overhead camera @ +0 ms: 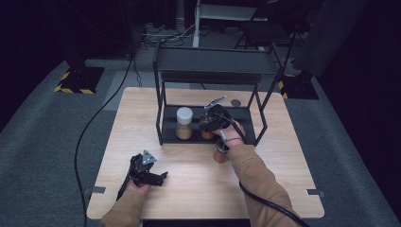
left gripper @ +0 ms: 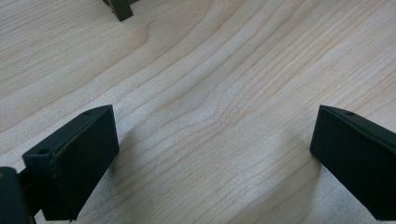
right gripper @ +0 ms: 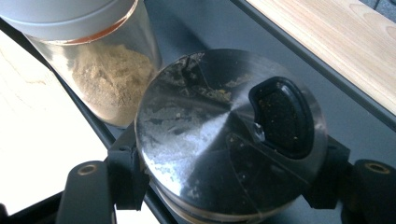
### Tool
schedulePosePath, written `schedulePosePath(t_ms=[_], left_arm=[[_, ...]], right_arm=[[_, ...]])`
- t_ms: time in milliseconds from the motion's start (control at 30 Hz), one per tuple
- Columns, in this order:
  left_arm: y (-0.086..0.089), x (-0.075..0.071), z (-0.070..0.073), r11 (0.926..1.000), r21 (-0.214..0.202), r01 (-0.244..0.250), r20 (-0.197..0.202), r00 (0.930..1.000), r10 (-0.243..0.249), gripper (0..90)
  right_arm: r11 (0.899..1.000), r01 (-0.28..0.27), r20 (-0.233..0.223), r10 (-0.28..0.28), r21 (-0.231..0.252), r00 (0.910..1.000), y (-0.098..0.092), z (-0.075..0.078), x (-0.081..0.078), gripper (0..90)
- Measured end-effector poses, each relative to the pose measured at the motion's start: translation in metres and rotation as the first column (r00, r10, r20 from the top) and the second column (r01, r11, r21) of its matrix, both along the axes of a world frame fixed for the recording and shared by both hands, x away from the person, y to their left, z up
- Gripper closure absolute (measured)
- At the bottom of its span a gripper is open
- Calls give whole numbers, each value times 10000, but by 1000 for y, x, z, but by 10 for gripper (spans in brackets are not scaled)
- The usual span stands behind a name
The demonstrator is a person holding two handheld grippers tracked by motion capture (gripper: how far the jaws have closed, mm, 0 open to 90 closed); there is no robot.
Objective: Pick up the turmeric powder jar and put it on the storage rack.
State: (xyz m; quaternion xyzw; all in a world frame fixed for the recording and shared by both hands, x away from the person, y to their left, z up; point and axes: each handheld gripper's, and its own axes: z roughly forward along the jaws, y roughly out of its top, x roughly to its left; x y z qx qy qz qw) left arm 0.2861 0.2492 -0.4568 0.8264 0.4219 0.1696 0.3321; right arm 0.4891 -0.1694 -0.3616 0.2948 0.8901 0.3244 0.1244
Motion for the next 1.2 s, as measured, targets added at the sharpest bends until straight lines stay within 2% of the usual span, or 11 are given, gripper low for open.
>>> schedulePosePath(t_ms=[333,500,633,900,1100,1200], left_arm=[[0,0,0,10000,-7,1,-7,10000,-1,7],[0,0,0,10000,-5,2,-8,10000,-2,7],[0,0,0,10000,-7,0,-7,10000,0,7],[0,0,0,10000,-8,2,-4,10000,-2,7],[0,0,0,10000,-8,6,-13,10000,-6,7],[0,0,0,10000,-16,11,11,10000,-11,7]], right_arm=[[9992,80,-114,-76,389,9999,-7,-7,2,310],[9991,89,-91,-85,408,9999,-8,-8,1,308],[9988,91,-17,-91,483,10000,-9,-7,1,244],[9984,330,88,-334,463,9994,-13,6,-6,110],[9973,476,235,-490,555,9985,-23,19,-18,91],[9974,381,286,-400,615,9988,-27,26,-24,87]])
